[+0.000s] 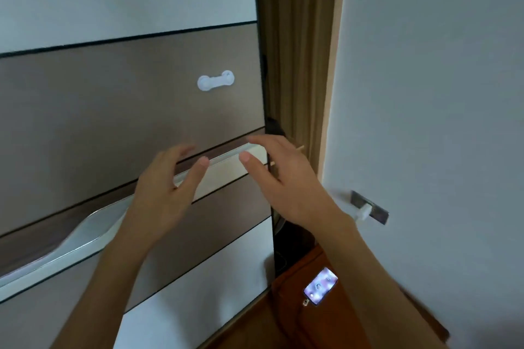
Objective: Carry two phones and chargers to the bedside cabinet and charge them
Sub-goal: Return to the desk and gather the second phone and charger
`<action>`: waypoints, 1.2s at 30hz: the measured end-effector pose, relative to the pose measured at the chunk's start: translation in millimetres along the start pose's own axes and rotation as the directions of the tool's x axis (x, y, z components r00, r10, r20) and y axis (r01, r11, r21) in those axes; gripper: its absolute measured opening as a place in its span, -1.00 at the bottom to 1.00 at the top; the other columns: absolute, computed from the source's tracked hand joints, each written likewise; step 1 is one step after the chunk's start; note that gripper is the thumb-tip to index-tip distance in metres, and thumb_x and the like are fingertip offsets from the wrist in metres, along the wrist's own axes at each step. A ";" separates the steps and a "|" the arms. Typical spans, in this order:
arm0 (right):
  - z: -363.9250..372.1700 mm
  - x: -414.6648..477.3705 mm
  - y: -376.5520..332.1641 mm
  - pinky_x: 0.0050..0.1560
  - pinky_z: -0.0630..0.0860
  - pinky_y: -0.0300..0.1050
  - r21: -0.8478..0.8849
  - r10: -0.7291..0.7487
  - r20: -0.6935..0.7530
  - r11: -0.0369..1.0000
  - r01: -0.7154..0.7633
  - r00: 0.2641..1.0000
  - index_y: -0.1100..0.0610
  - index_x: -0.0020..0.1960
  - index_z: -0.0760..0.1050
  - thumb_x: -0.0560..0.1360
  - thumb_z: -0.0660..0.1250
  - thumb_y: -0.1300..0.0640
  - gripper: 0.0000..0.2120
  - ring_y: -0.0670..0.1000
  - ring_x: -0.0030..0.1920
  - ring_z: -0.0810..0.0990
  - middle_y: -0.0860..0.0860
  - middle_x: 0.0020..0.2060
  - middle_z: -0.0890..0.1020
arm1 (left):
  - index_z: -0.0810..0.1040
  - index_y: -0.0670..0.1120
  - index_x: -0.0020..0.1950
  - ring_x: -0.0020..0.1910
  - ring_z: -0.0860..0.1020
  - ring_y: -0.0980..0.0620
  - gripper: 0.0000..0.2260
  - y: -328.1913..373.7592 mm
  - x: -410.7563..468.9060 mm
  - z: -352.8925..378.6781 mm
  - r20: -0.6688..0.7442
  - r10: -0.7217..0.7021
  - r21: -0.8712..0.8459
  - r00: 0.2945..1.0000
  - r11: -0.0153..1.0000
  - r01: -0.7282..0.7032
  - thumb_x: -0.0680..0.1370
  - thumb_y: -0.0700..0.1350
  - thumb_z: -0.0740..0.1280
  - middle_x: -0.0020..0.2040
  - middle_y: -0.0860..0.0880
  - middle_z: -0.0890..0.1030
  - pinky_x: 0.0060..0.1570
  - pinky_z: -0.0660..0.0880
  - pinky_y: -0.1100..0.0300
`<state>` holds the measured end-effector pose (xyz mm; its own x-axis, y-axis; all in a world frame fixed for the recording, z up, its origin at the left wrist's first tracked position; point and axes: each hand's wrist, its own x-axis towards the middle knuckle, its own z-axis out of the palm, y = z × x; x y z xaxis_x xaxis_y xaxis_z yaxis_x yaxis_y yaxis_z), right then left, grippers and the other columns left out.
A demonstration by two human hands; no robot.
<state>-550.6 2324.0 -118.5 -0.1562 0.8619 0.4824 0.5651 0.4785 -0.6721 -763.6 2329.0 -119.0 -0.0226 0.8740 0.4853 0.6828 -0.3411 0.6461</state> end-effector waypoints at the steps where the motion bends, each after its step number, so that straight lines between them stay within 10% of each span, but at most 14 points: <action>1: 11.9 0.9 -11.2 0.31 0.42 -0.11 0.019 -0.032 0.036 0.999 0.031 0.999 -0.02 0.44 0.39 0.63 0.13 -0.21 -0.54 -0.09 0.37 0.41 -0.07 0.38 0.49 | 0.48 0.07 0.35 0.24 0.48 0.12 -0.60 -3.8 -9.6 -17.0 -0.049 -0.023 0.024 0.999 0.999 0.024 0.56 0.19 0.26 0.27 0.10 0.52 0.17 0.40 0.14; 12: 109.6 -19.7 -115.0 0.32 0.29 -0.25 0.213 -0.221 0.195 0.961 0.178 0.956 0.00 0.42 0.44 0.63 0.20 -0.14 -0.59 -0.12 0.36 0.41 -0.10 0.35 0.50 | 0.46 0.06 0.38 0.26 0.45 0.15 -0.55 -40.8 -109.2 -151.7 -0.249 -0.172 0.187 0.953 0.957 0.221 0.55 0.20 0.23 0.31 0.06 0.52 0.17 0.37 0.20; 17: 160.4 -51.3 -175.8 0.35 0.30 -0.23 0.294 -0.293 0.256 0.931 0.214 0.921 -0.02 0.40 0.45 0.63 0.21 -0.14 -0.60 -0.13 0.36 0.41 -0.12 0.34 0.50 | 0.48 0.07 0.36 0.03 0.46 0.50 -0.57 -61.3 -168.4 -219.8 -0.324 -0.216 0.223 0.921 0.929 0.296 0.55 0.21 0.23 0.28 0.06 0.54 -0.08 0.32 0.60; 25: 245.8 -125.9 -297.5 0.36 0.40 -0.05 0.401 -0.420 0.354 0.875 0.269 0.836 0.01 0.38 0.47 0.63 0.22 -0.12 -0.62 -0.07 0.32 0.46 -0.07 0.30 0.53 | 0.42 0.06 0.43 0.30 0.45 0.09 -0.51 -83.1 -294.6 -337.8 -0.446 -0.280 0.267 0.850 0.865 0.424 0.56 0.25 0.18 0.35 0.07 0.51 0.23 0.42 0.09; 36: 359.6 -262.1 -459.2 0.37 0.44 0.07 0.506 -0.596 0.501 0.790 0.346 0.628 0.00 0.44 0.39 0.64 0.15 -0.17 -0.56 -0.03 0.38 0.43 -0.03 0.40 0.47 | 0.43 0.09 0.40 0.03 0.49 0.36 -0.51 -115.8 -503.7 -480.9 -0.614 -0.400 0.242 0.681 0.725 0.645 0.57 0.31 0.15 0.35 0.08 0.51 -0.06 0.34 0.39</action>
<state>-1060.4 1938.7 -138.3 -0.8406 0.3399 0.4218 -0.0178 0.7610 -0.6485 -1182.5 1761.9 -155.0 -0.7368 0.5189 0.4334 0.6574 0.4003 0.6384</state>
